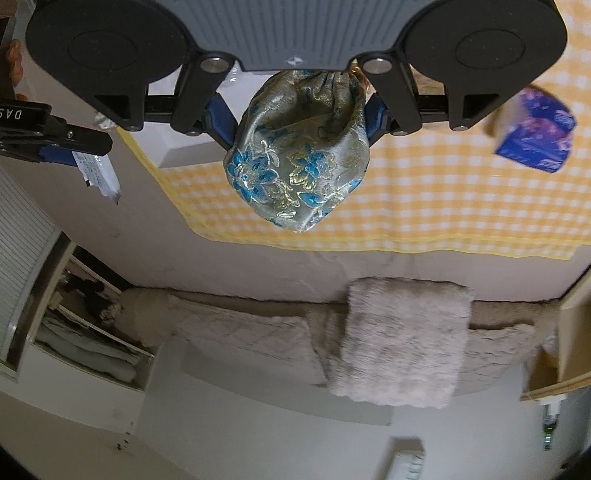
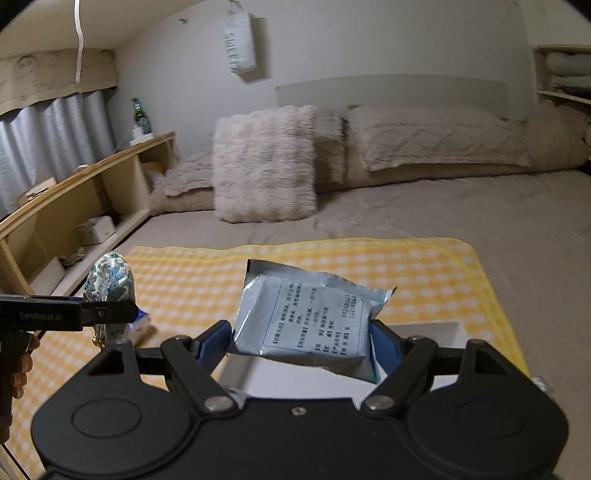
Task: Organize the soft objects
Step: 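Lift and carry the floral pouch with the left gripper while the right gripper carries the sachet to the box, then release the floral pouch into the box with the left gripper while the right gripper releases the sachet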
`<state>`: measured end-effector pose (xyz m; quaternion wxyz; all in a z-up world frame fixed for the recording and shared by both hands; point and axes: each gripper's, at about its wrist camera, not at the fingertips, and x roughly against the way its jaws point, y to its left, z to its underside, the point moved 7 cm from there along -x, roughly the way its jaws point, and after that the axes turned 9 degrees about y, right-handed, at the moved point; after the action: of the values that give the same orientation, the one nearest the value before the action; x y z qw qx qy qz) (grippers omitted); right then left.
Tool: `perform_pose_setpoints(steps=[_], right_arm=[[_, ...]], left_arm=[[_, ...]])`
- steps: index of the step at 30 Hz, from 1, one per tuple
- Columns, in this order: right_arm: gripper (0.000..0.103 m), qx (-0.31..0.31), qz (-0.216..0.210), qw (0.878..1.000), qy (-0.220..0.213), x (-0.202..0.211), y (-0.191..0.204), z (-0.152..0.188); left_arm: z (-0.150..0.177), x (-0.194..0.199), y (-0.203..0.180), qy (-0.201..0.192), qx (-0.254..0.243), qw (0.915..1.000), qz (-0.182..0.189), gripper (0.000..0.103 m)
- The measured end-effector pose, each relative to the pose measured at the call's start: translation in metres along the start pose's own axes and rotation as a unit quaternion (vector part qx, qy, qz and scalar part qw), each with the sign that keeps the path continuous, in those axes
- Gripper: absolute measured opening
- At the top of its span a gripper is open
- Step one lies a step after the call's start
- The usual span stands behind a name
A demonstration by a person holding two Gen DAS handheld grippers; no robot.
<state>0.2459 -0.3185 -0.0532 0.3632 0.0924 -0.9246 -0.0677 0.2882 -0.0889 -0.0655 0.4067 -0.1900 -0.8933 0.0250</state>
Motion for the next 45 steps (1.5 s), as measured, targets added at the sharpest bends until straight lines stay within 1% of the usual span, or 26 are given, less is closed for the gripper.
perform_pose_setpoints(steps=[4,9,11,14,16,20,23,27,32,39,42,43,44,45], right_arm=[[0.081,-0.013,0.014,1.0,0.009,0.001,-0.026,0.006],[0.081,-0.023,0.029,0.999,0.029,-0.003,-0.056,0.018],[0.081,-0.022,0.036,0.998,0.041,-0.007,-0.065,0.022],[0.081,-0.016,0.044,0.997,0.066,-0.015,-0.076,0.028],[0.081,-0.012,0.045,0.995,0.083,-0.02,-0.083,0.032],[0.081,-0.007,0.038,0.992,0.122,-0.027,-0.093,0.048],[0.081,0.003,0.036,0.988,0.148,-0.03,-0.097,0.062],[0.081,0.008,0.046,0.983,0.176,-0.036,-0.106,0.078],[0.081,0.026,0.067,0.977,0.2,-0.05,-0.112,0.087],[0.081,0.055,0.052,0.972,0.222,-0.058,-0.1,0.091],[0.081,0.053,0.058,0.975,0.21,-0.059,-0.103,0.09],[0.081,0.053,0.059,0.976,0.202,-0.061,-0.104,0.088],[0.083,0.053,0.065,0.977,0.194,-0.062,-0.105,0.086],[0.085,0.053,0.072,0.978,0.187,-0.064,-0.107,0.084]], left_arm=[[-0.003,-0.021,-0.021,0.009,-0.012,0.9997,0.019,0.069],[-0.003,-0.05,-0.042,0.027,-0.03,0.9986,0.033,0.069],[-0.003,-0.062,-0.05,0.034,-0.037,0.998,0.039,0.069],[-0.003,-0.082,-0.06,0.047,-0.036,0.9965,0.058,0.069],[-0.004,-0.096,-0.063,0.057,-0.038,0.9958,0.061,0.069],[-0.002,-0.124,-0.066,0.075,-0.041,0.9947,0.058,0.069],[0.0,-0.147,-0.062,0.09,-0.042,0.9939,0.048,0.069],[0.006,-0.171,-0.055,0.116,-0.042,0.9915,0.041,0.069],[0.012,-0.186,-0.048,0.131,-0.05,0.9898,0.027,0.069],[0.013,-0.195,-0.033,0.134,-0.051,0.9896,0.004,0.07],[0.014,-0.197,-0.032,0.129,-0.059,0.9899,0.001,0.08],[0.016,-0.197,-0.033,0.129,-0.059,0.9898,-0.001,0.086],[0.017,-0.197,-0.035,0.131,-0.059,0.9896,-0.001,0.091],[0.018,-0.195,-0.037,0.132,-0.059,0.9895,0.002,0.093]])
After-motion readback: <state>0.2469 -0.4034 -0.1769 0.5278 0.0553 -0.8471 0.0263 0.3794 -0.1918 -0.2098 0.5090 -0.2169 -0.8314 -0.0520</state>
